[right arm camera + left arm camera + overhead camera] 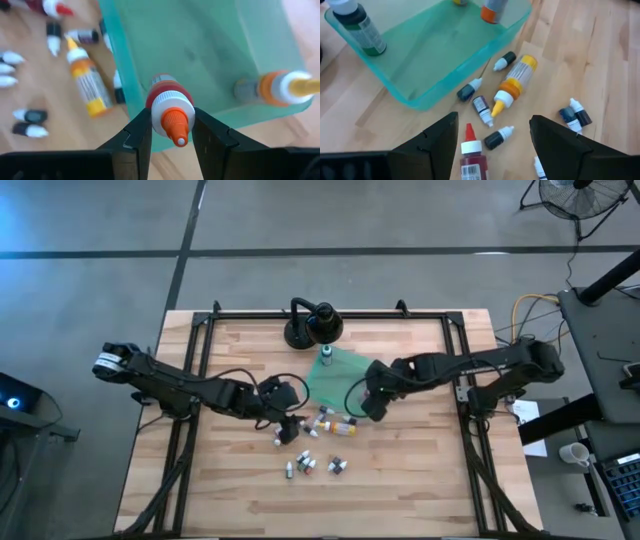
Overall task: Pick & Place food coloring
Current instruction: Put the large orange food coloring bottle into the bin, then put the large red food coloring bottle into the bin
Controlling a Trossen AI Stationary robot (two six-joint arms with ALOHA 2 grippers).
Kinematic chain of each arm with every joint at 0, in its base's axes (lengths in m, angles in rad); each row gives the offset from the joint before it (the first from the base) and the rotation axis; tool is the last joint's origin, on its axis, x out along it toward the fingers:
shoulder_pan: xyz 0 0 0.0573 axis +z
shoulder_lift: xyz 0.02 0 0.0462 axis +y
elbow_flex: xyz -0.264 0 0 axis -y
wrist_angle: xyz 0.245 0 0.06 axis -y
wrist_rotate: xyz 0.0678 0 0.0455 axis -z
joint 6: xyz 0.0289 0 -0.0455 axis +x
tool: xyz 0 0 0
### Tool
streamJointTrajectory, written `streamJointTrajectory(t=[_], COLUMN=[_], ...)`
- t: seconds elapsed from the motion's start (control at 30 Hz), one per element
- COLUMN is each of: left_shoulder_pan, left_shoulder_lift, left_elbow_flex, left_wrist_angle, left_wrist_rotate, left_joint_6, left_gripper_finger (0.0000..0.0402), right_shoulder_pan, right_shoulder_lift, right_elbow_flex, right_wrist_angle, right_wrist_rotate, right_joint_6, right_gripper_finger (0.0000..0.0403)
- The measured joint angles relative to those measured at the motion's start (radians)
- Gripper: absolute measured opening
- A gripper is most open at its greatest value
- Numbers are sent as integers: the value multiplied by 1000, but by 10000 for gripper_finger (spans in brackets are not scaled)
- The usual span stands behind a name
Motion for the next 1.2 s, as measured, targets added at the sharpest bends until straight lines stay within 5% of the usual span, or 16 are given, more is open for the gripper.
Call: streamJointTrajectory(t=[0.53,1.2], left_shoulder_pan=[-1,-1], left_shoulder_lift=[0,0], left_elbow_flex=[-18,-20], left_wrist_angle=[-2,-52], left_wrist_rotate=[-1,10], left_joint_6=[-8,22], left_gripper_finger=[218,218], right_shoulder_pan=[12,62], right_shoulder_lift=[41,26], right_elbow_flex=[-95,-70], right_wrist_angle=[56,51], right_wrist_rotate=[-58,-79], right_joint_6=[60,71], right_gripper_finger=[114,250])
